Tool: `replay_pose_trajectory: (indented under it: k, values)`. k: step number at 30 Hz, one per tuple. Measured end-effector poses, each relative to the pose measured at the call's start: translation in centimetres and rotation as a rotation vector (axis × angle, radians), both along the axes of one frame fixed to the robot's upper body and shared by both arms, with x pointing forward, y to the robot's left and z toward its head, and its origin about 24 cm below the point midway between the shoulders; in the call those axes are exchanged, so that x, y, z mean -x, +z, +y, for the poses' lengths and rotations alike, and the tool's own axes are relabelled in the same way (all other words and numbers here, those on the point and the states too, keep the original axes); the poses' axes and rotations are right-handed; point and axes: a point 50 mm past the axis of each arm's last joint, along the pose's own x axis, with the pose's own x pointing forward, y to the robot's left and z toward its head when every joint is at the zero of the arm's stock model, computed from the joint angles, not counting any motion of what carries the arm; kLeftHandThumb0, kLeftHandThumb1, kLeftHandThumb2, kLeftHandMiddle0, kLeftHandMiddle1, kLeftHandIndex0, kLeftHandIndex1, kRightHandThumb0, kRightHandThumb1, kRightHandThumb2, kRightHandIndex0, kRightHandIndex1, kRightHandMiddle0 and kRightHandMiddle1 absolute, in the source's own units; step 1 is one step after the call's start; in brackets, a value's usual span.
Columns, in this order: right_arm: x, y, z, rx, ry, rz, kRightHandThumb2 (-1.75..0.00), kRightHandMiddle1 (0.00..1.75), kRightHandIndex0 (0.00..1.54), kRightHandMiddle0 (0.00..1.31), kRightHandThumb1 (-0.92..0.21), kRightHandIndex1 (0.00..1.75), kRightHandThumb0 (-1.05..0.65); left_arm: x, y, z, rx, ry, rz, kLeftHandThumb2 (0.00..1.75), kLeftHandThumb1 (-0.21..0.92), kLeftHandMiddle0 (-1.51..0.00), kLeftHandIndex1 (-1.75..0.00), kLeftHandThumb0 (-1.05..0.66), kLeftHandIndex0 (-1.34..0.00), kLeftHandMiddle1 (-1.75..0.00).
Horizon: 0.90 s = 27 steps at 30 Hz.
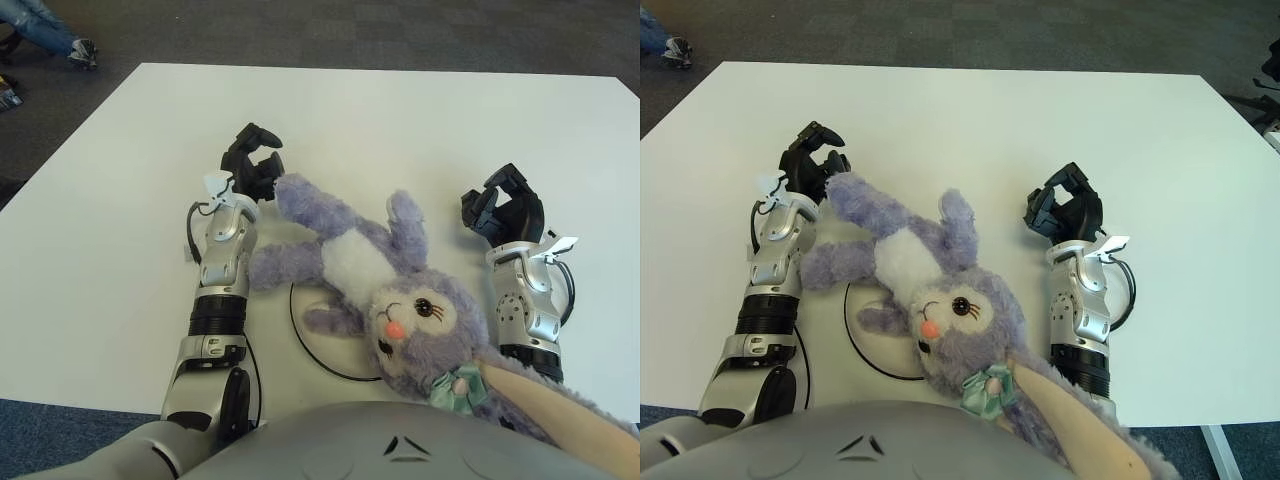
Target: Put the doll into the plate.
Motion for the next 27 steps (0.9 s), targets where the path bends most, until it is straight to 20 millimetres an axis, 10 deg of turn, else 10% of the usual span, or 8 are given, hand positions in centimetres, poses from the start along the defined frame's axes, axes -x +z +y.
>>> replay_pose_trajectory:
  k: [27]
  values:
    - [-0.04,-0.21,-0.04,0.015,0.012,0.029,-1.49,1.75,1.23,0.73,-0.18,1.75,-0.54,0.0,-0.19,-0.31,0.041,-0.021,0.007,1.4,0.25,-1.24,-1.75,-0.51,-0.67,-1.75]
